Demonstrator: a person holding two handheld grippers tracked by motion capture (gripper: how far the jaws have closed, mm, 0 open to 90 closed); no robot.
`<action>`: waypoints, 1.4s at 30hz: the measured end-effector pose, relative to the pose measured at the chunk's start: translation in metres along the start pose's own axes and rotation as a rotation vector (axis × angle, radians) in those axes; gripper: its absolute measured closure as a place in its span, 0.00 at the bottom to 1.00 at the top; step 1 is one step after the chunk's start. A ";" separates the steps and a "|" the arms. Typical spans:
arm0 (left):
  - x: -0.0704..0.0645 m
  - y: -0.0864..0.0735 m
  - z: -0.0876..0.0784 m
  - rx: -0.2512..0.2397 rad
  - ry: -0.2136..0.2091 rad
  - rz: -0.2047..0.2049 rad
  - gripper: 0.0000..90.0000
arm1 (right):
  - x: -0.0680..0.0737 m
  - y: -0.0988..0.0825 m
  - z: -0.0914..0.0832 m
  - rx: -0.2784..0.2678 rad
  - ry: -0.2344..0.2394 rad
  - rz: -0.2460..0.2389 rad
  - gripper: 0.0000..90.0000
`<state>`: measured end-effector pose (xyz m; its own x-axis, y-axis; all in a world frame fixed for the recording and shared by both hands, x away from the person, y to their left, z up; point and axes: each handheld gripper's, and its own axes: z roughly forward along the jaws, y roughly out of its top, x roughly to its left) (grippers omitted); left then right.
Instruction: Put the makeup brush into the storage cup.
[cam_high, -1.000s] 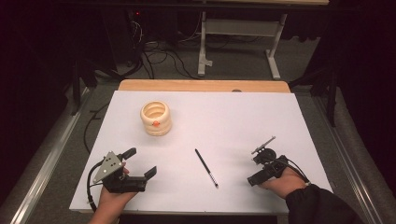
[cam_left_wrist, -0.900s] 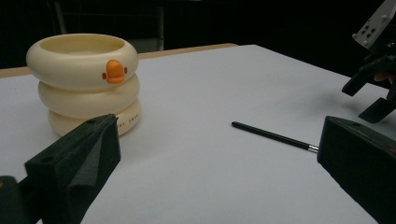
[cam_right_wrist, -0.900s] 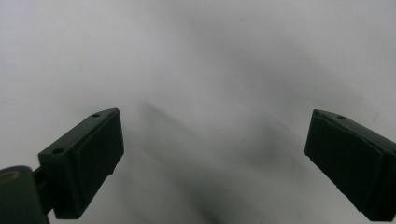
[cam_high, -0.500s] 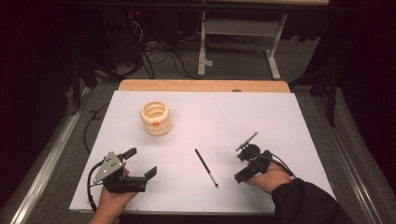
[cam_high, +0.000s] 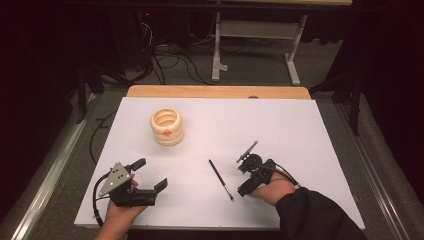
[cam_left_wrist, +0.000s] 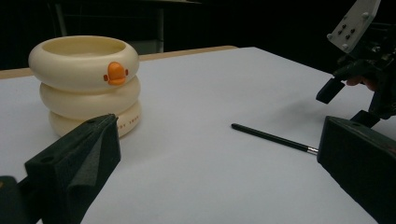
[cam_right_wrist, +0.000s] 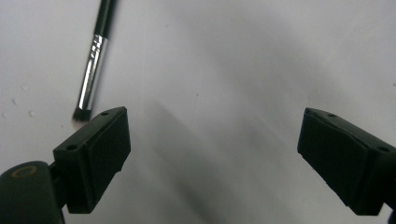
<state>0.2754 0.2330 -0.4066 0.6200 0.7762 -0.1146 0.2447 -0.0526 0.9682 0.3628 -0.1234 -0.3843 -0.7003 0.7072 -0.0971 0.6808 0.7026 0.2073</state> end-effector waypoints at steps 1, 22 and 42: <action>0.000 0.000 0.000 0.002 0.000 0.004 0.00 | -0.002 0.002 0.001 -0.015 -0.001 -0.050 0.13; -0.001 0.000 -0.001 -0.003 0.000 0.001 0.00 | 0.029 0.028 -0.002 -0.033 0.033 -0.096 0.16; -0.001 0.001 -0.001 -0.004 -0.003 0.000 0.00 | 0.044 0.038 0.007 -0.004 0.102 -0.130 0.53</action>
<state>0.2744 0.2330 -0.4056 0.6227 0.7740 -0.1149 0.2413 -0.0503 0.9691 0.3591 -0.0650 -0.3877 -0.8010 0.5981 -0.0238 0.5819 0.7874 0.2037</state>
